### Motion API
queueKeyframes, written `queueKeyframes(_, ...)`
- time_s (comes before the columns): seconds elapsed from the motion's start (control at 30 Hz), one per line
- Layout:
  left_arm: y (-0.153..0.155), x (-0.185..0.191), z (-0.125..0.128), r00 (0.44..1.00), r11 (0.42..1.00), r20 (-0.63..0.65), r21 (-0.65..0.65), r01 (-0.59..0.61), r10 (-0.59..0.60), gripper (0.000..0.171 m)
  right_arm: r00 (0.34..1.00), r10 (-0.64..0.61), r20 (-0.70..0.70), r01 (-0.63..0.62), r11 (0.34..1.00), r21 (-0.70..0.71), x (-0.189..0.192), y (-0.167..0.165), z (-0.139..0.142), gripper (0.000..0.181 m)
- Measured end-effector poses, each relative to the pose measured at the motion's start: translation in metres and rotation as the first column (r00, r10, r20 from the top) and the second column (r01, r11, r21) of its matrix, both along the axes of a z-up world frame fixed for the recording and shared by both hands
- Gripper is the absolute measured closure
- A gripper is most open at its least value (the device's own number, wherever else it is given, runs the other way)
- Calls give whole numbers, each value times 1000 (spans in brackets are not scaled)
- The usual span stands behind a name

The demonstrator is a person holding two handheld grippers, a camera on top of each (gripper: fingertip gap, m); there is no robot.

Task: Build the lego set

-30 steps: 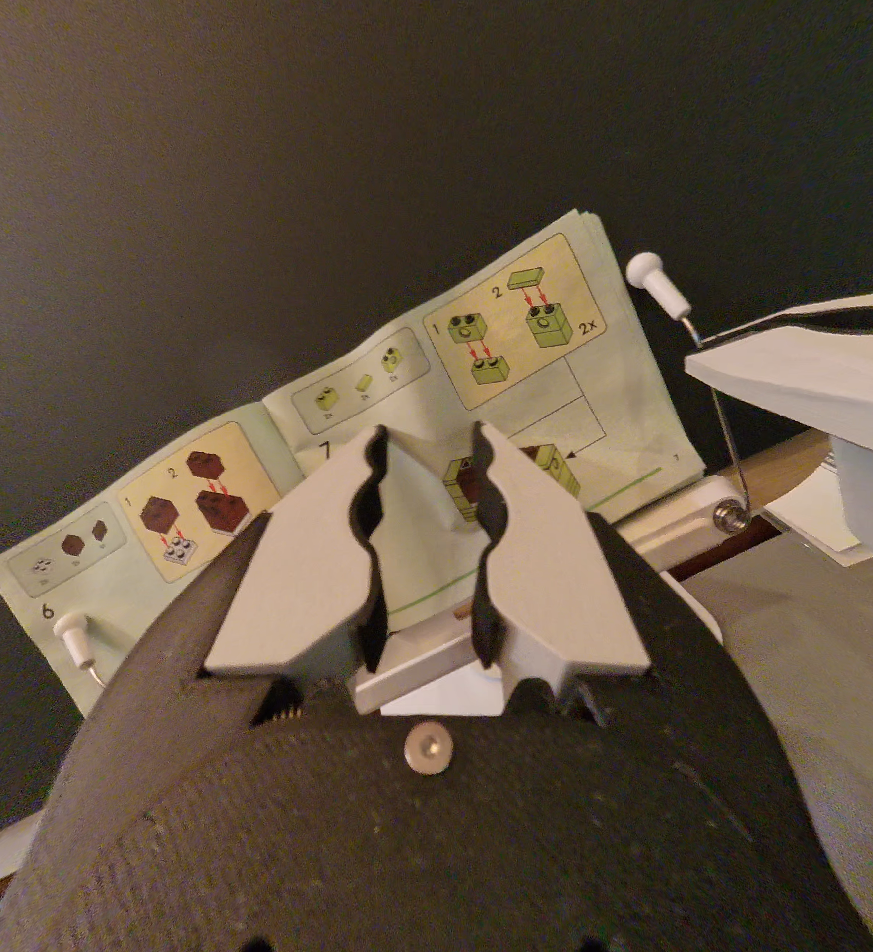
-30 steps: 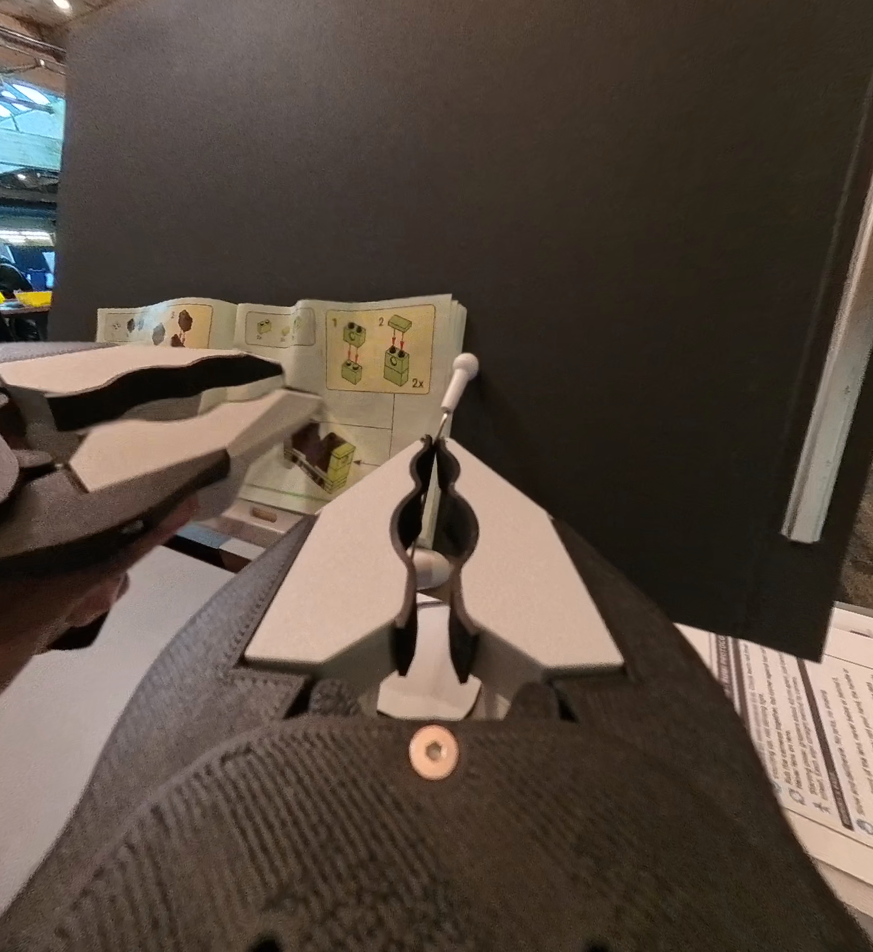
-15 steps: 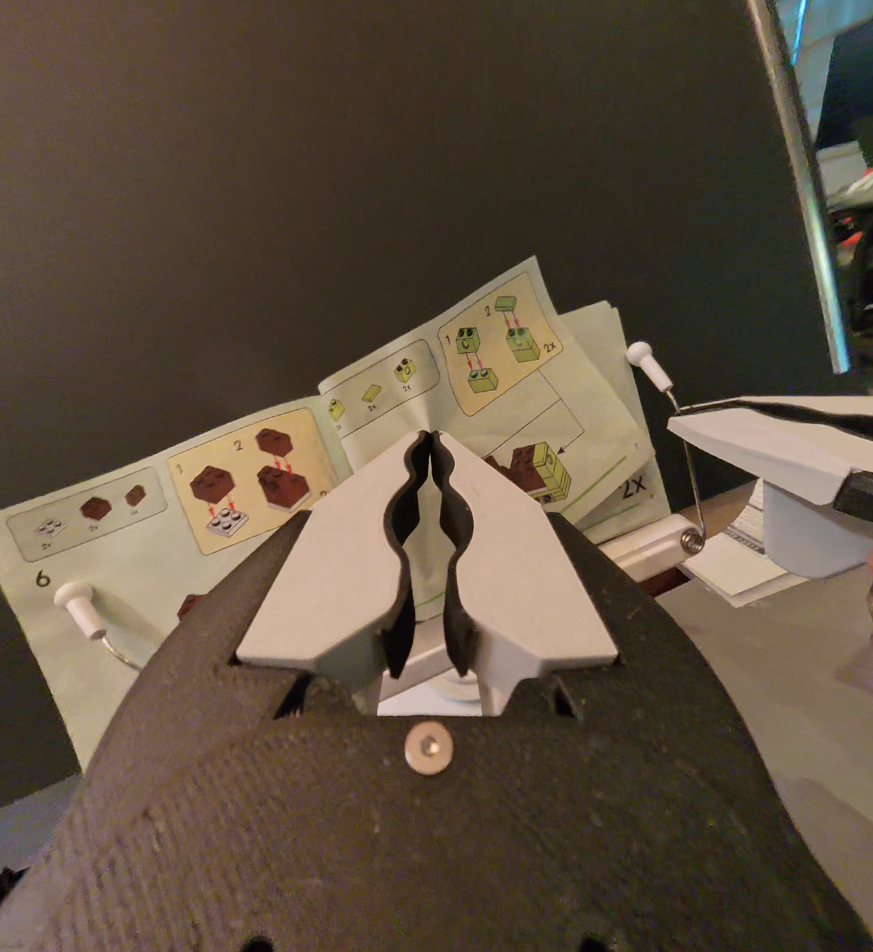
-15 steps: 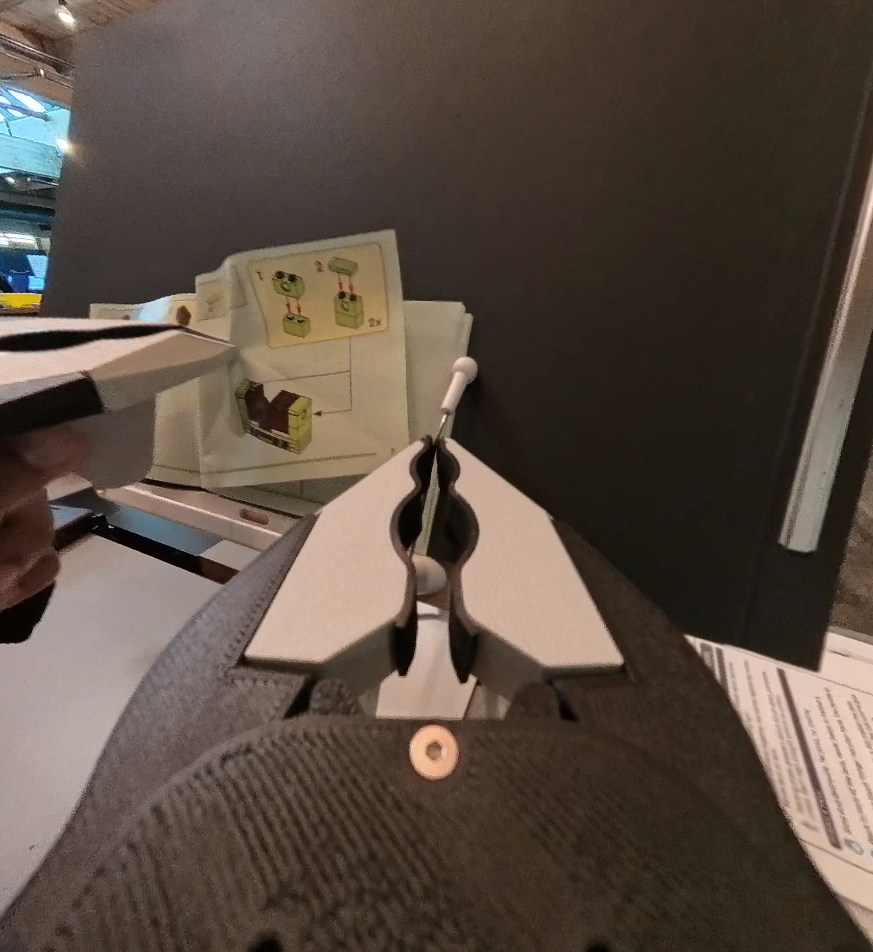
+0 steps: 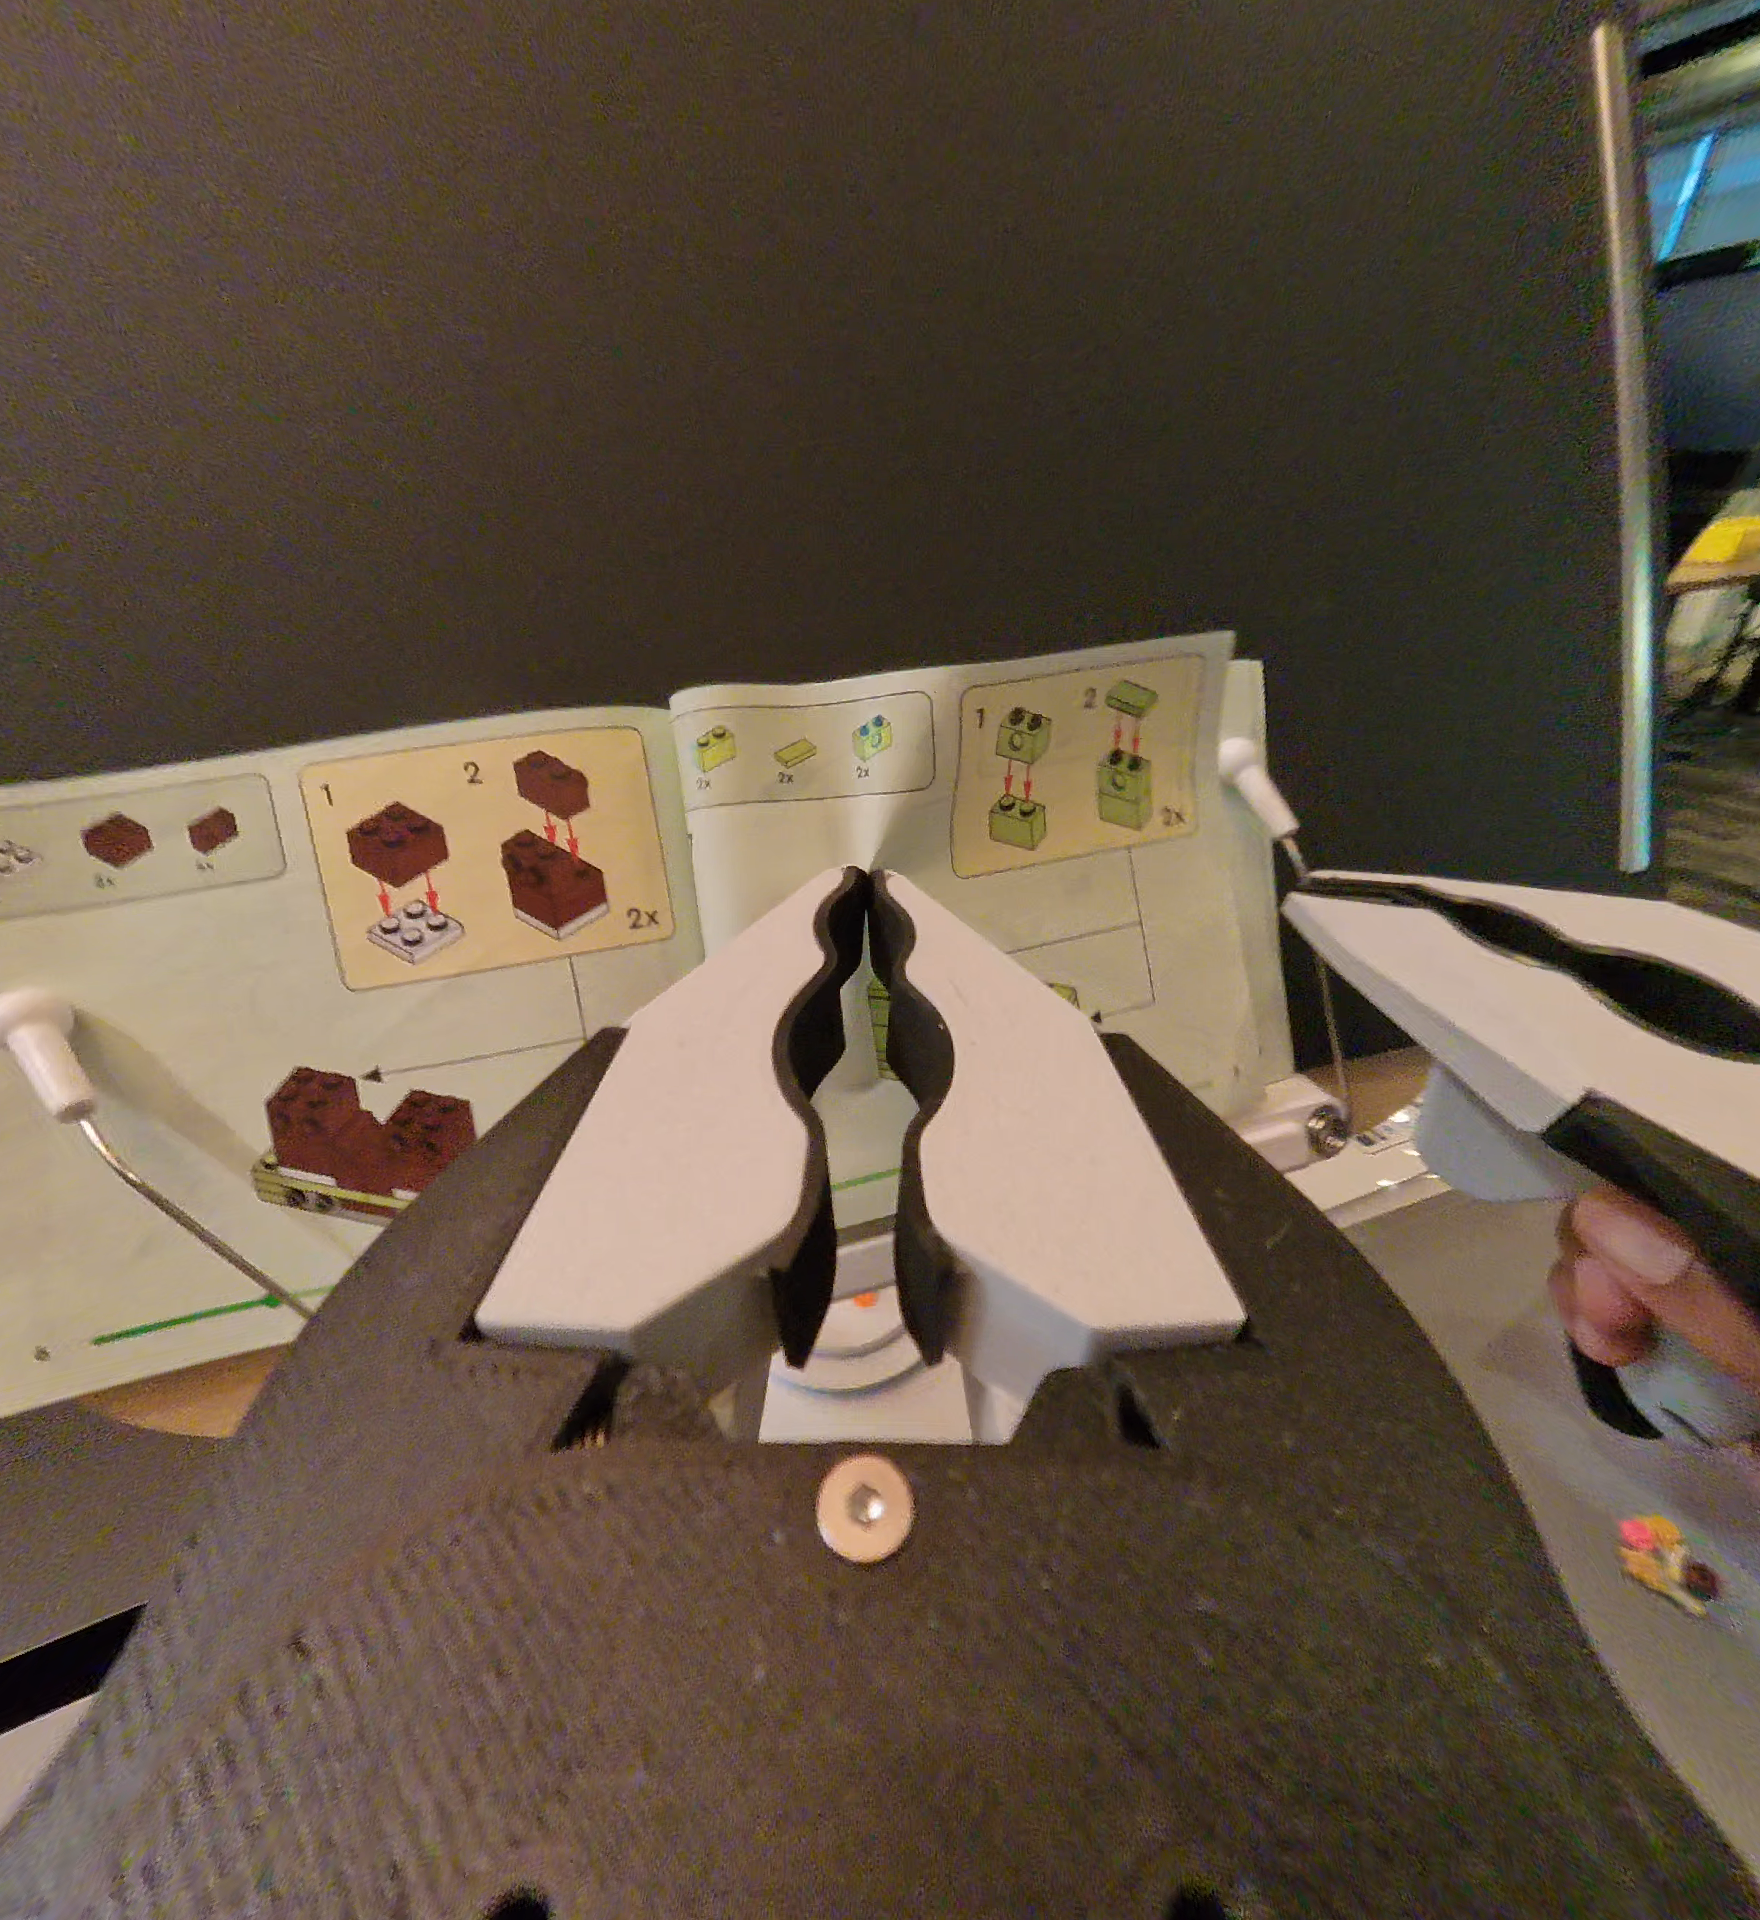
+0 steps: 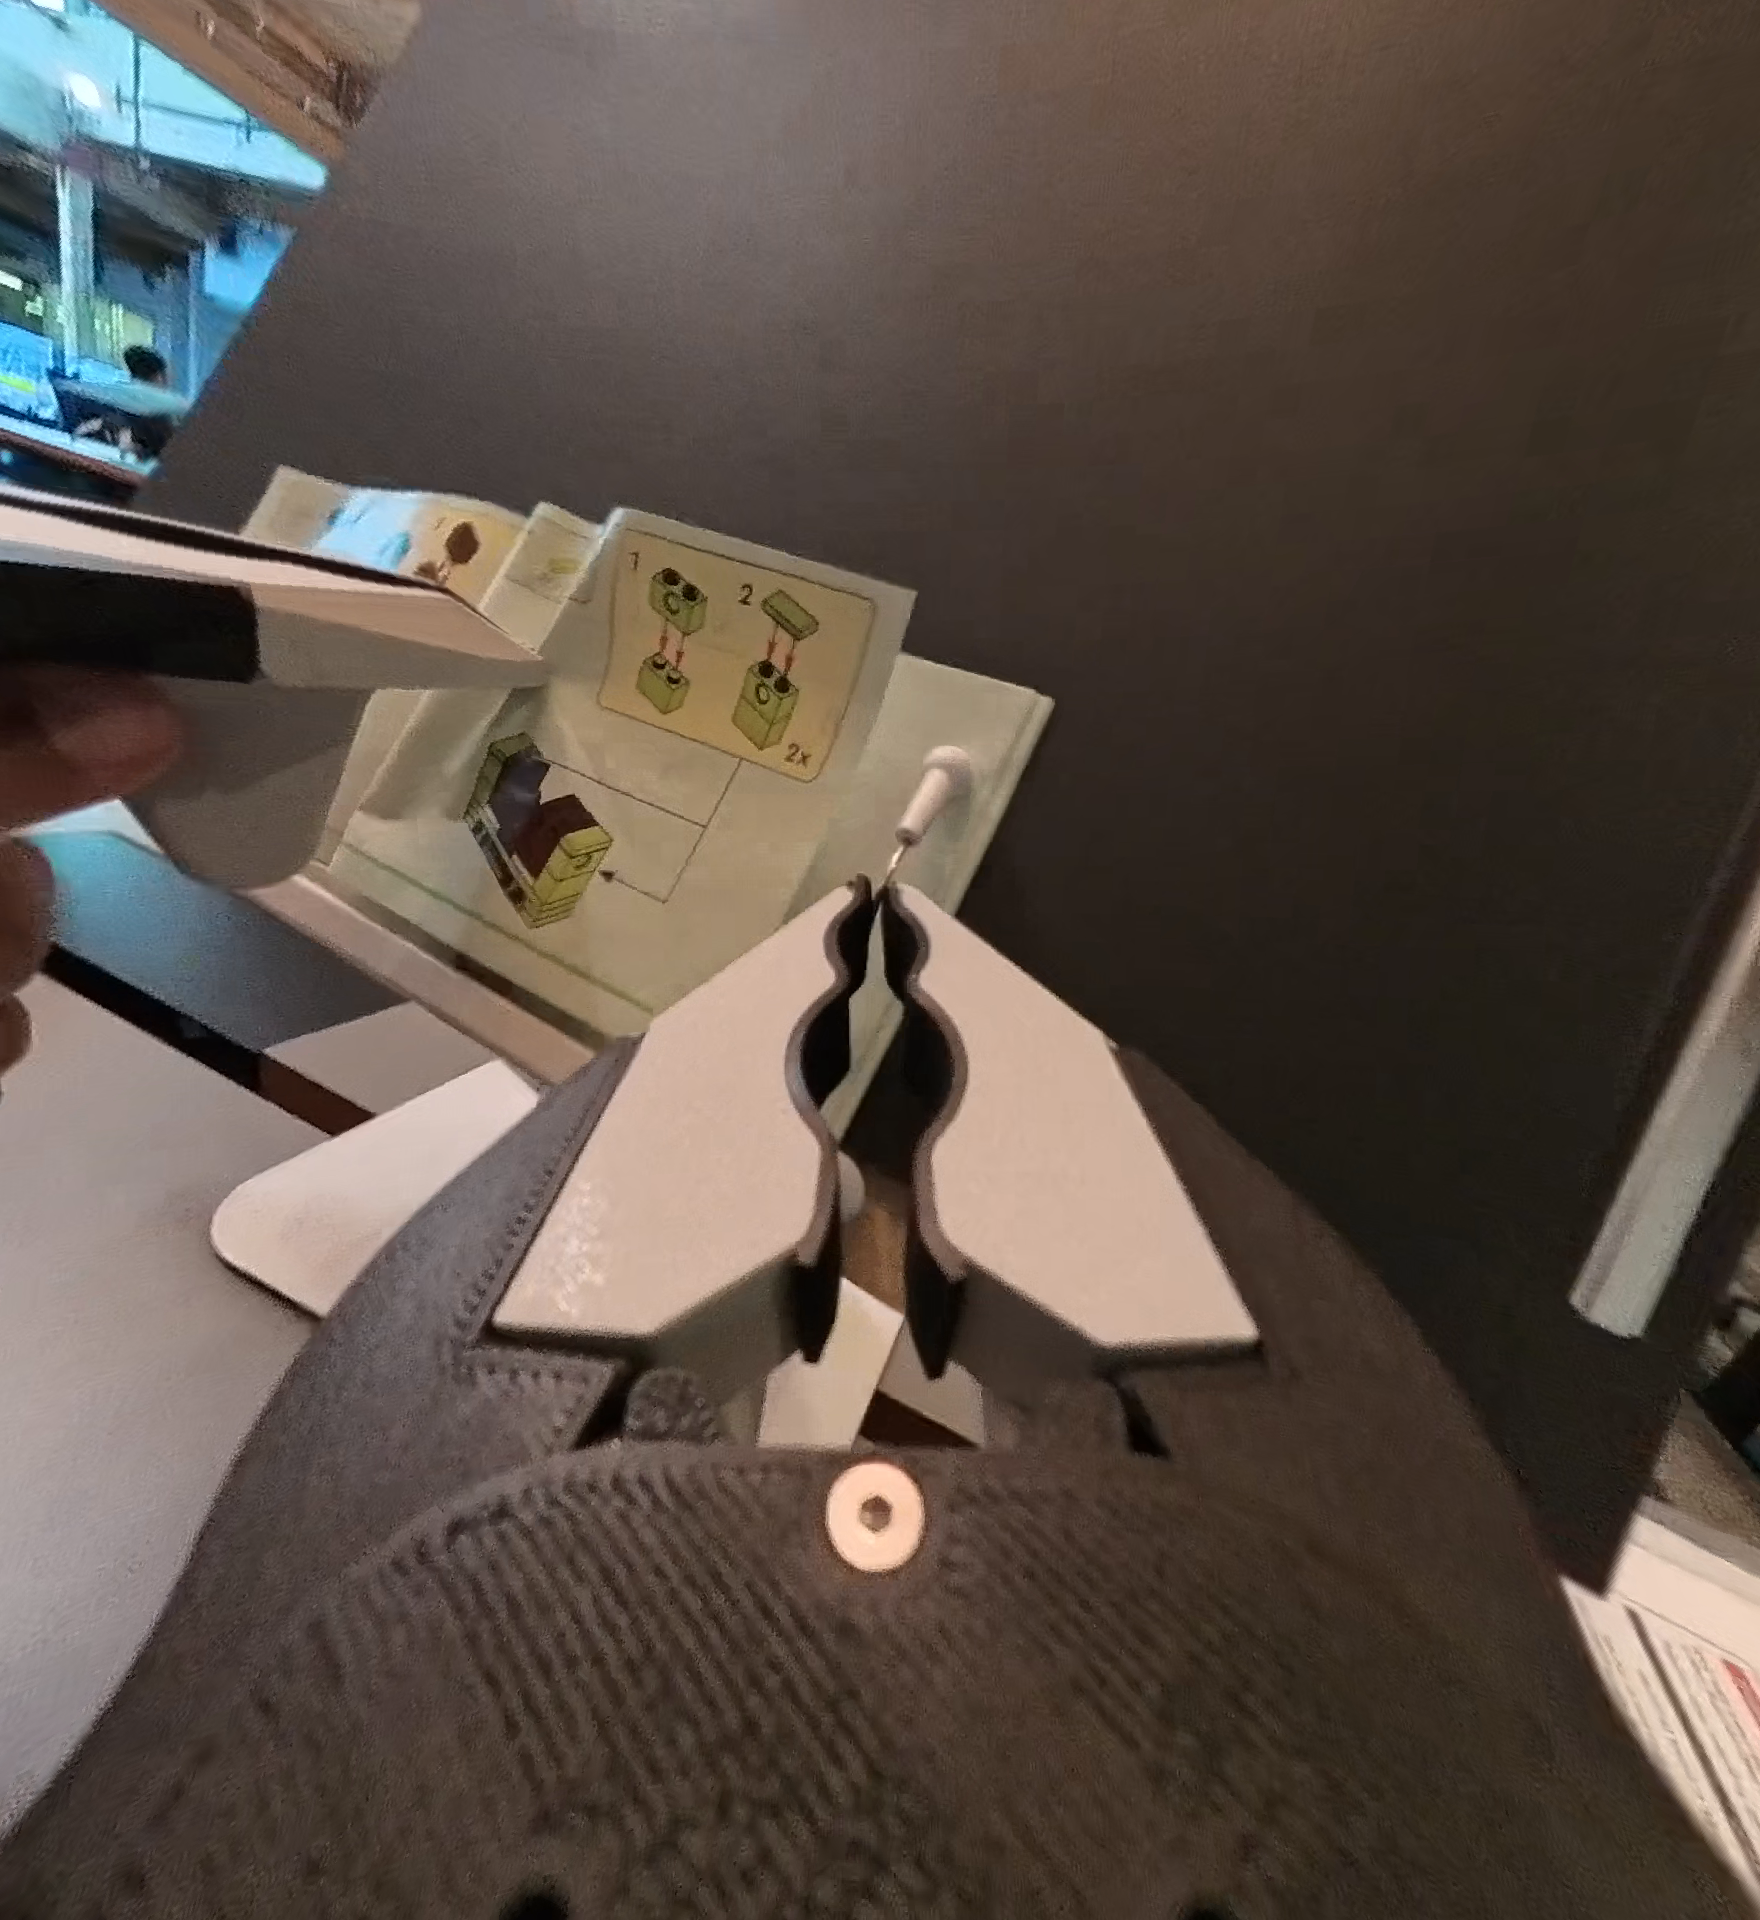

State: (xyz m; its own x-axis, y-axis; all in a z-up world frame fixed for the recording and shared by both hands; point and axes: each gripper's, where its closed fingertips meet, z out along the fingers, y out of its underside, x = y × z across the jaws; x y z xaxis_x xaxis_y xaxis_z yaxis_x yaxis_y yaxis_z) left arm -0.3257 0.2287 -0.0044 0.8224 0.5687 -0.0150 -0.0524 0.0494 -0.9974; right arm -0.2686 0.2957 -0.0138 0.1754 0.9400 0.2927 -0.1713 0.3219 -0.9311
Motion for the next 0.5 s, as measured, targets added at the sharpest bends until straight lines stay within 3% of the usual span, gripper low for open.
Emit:
queueKeyframes(0.17,-7,0,2,987,987,110,122,100,-114,171,997,-39,70,38,999,10,-4,-3,1,180)
queueKeyframes(0.27,-19,-3,8,966,964,170,218,155,-194,171,996,84,11,-84,995,-57,4,-19,17,140)
queueKeyframes(0.37,-28,-8,6,942,950,223,243,197,-252,171,988,139,-72,-147,982,-116,17,-28,49,143)
queueKeyframes(0.43,-33,-9,3,930,944,237,247,221,-280,171,994,103,29,-98,985,-142,11,-25,50,155)
queueKeyframes(0.5,-41,-11,4,927,939,238,257,229,-291,171,971,112,212,-84,987,-139,-8,-34,34,154)
